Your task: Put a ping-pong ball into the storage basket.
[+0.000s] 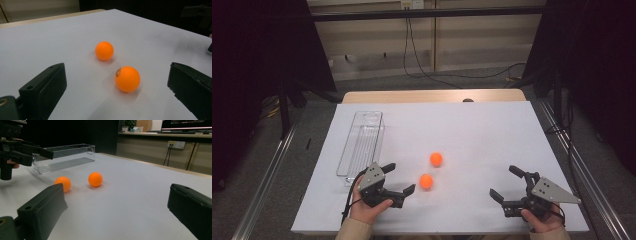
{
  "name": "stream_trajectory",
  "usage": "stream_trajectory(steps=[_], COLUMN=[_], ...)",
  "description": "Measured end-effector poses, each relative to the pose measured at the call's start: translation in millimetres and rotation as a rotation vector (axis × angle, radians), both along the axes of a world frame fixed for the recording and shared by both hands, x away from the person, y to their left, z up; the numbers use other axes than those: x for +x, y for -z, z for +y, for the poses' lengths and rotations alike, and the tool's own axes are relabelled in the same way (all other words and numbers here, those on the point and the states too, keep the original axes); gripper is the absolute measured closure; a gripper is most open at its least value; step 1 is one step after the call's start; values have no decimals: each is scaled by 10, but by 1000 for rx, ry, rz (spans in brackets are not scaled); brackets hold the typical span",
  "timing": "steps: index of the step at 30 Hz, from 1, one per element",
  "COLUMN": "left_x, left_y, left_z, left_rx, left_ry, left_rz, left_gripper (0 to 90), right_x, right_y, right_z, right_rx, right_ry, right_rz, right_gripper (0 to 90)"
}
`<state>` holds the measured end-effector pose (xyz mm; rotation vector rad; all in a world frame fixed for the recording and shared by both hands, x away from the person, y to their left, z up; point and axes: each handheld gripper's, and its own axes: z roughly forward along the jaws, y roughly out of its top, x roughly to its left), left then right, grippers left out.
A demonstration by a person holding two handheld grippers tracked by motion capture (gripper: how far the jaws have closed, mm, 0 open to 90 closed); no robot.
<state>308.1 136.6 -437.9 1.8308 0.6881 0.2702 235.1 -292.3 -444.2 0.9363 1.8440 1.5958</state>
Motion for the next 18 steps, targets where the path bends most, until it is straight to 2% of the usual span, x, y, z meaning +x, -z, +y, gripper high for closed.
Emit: stream_trajectory(steps=[18], left_x=[30], left_y=[41], left_z=[-132], left_rx=[25], left_ry=[38], left_rz=[21], left_gripper=[25], right_x=[4], right_y=[-1], right_z=[11], right_rx=[-2], right_ry=[-5], right_rz=[-2], right_gripper=[9])
